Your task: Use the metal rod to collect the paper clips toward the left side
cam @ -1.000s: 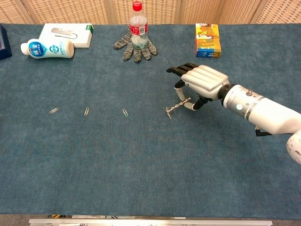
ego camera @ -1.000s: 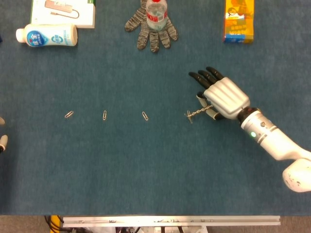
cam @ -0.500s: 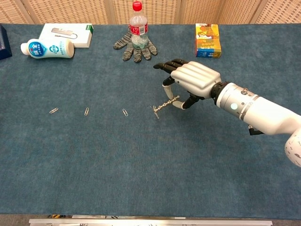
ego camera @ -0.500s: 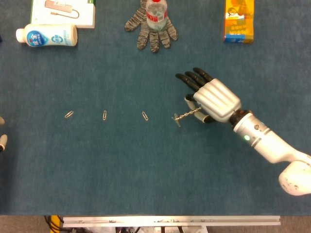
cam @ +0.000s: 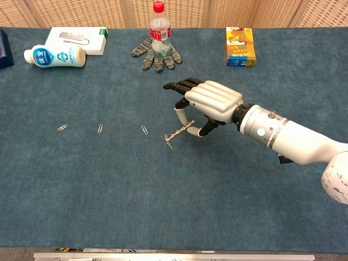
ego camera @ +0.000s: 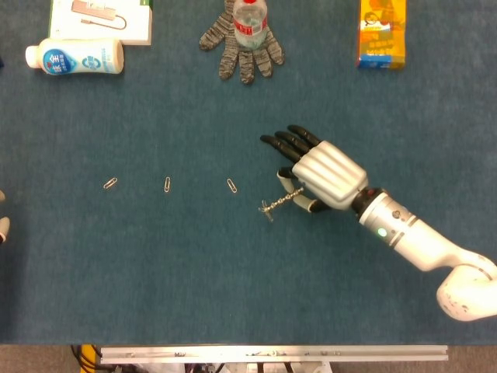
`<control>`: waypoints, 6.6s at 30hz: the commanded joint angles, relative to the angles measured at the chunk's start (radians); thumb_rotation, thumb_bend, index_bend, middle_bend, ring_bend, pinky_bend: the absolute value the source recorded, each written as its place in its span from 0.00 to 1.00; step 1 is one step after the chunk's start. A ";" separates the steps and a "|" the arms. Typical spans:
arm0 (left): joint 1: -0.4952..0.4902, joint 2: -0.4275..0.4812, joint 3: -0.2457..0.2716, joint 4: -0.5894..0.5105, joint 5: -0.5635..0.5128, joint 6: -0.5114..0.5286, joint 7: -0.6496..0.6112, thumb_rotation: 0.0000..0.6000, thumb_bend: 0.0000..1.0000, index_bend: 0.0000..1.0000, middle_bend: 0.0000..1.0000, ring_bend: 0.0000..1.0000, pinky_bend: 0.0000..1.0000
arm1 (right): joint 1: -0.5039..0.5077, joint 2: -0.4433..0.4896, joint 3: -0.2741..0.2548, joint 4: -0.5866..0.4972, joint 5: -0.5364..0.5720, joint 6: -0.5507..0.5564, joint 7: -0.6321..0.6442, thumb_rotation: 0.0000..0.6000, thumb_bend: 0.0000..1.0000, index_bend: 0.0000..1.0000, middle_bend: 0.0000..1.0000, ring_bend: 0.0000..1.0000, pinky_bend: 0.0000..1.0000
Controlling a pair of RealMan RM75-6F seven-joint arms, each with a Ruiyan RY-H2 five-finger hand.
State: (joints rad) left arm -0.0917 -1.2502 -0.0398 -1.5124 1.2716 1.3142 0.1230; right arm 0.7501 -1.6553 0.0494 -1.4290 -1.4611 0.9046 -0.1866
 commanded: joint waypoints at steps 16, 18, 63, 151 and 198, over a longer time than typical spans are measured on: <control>0.004 -0.004 0.000 -0.008 -0.005 0.003 0.009 1.00 0.29 0.43 0.33 0.28 0.34 | -0.014 0.017 -0.027 -0.037 -0.021 0.008 0.024 1.00 0.00 0.20 0.05 0.00 0.00; 0.003 -0.001 0.000 -0.013 -0.002 0.005 0.010 1.00 0.29 0.43 0.33 0.28 0.34 | -0.022 0.032 -0.025 -0.048 -0.021 0.023 0.022 1.00 0.00 0.20 0.05 0.00 0.00; -0.342 0.041 -0.061 -0.283 0.236 -0.249 -0.068 1.00 0.20 0.36 0.00 0.00 0.00 | -0.421 0.594 0.055 -0.195 0.138 0.486 -0.006 1.00 0.00 0.26 0.06 0.00 0.00; -0.892 -0.409 -0.069 -0.225 -0.669 -0.366 0.463 1.00 0.21 0.41 0.00 0.00 0.00 | -0.595 0.637 0.136 -0.082 0.167 0.530 0.194 1.00 0.00 0.31 0.06 0.00 0.00; -0.989 -0.551 -0.099 -0.081 -0.841 -0.357 0.539 1.00 0.28 0.45 0.00 0.00 0.00 | -0.635 0.647 0.145 -0.045 0.161 0.536 0.254 1.00 0.00 0.31 0.06 0.00 0.00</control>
State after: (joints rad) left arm -1.0806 -1.8001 -0.1387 -1.5935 0.4321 0.9569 0.6610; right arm 0.1148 -1.0079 0.1940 -1.4746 -1.3003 1.4405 0.0672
